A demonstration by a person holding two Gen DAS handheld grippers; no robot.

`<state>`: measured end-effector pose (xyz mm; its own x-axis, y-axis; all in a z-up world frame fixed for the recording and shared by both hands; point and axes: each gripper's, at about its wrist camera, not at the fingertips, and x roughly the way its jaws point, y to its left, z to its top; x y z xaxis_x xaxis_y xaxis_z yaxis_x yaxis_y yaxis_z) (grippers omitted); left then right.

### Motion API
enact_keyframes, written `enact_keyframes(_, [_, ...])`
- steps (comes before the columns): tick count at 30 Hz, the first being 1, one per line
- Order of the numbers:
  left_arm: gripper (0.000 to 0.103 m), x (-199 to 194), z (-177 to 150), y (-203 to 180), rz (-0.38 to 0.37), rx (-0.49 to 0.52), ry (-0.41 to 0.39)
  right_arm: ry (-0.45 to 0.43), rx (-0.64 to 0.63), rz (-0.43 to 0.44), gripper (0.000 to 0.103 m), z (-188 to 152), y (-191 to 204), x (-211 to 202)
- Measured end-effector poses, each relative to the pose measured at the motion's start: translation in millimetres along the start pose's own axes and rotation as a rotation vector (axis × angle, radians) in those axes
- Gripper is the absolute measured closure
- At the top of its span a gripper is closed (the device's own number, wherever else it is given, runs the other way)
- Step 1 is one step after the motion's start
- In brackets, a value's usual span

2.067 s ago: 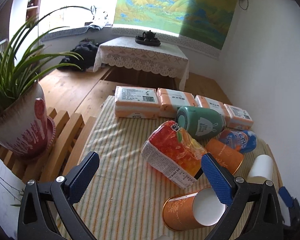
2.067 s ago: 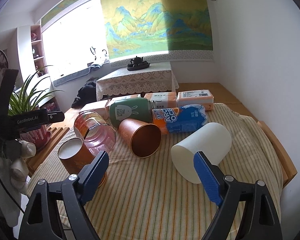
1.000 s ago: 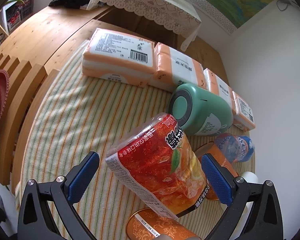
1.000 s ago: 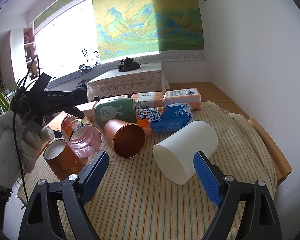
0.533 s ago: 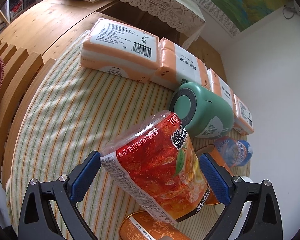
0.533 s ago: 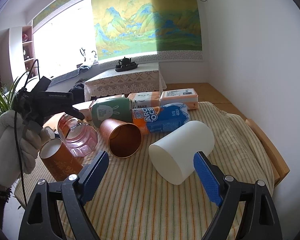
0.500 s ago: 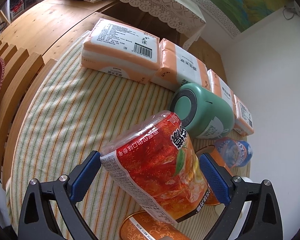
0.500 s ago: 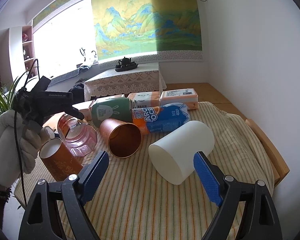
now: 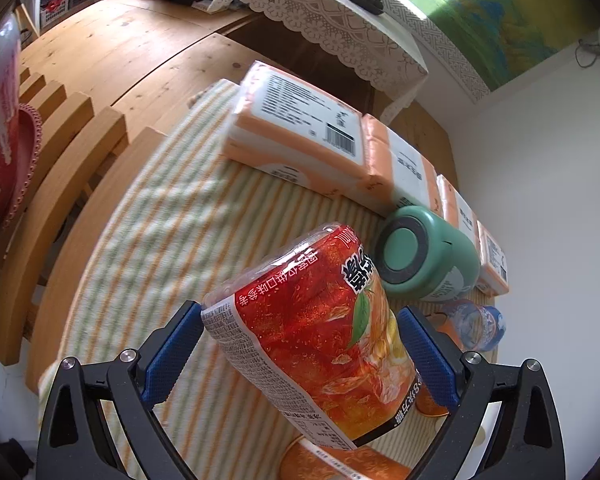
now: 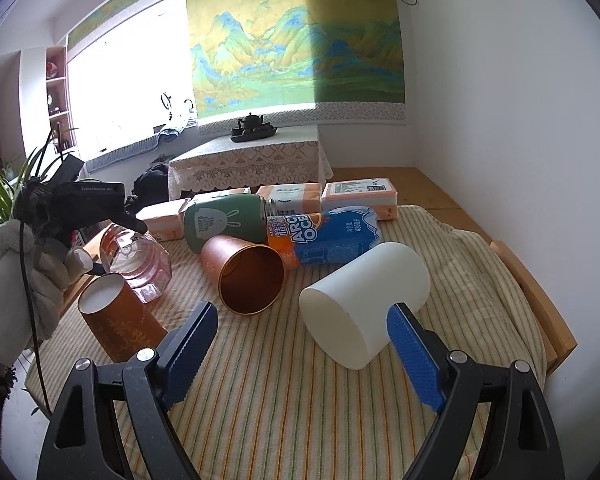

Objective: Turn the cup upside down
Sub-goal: 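Close the left gripper around the juice bottle and lift it, then carry the juice bottle with the left gripper toward the right gripper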

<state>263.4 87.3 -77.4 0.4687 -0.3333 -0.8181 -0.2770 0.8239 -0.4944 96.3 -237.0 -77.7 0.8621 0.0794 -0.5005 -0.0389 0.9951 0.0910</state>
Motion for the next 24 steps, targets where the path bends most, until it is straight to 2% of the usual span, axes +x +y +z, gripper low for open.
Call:
enact_keyframes(6, [0.004, -15.7, -0.6, 28.9, 0.000, -0.021, -0.007, -0.005, -0.007, 0.007, 0.019, -0.8, 4.9, -2.9])
enact_keyframes(16, [0.004, -38.9, -25.1, 55.9, 0.001, -0.025, -0.001, -0.015, -0.022, 0.026, 0.019, -3.9, 14.6, -12.9])
enact_keyframes(24, [0.005, -46.3, -41.4, 69.8, -0.064, -0.070, 0.043, -0.028, -0.030, 0.036, 0.019, -3.9, 20.1, -20.7])
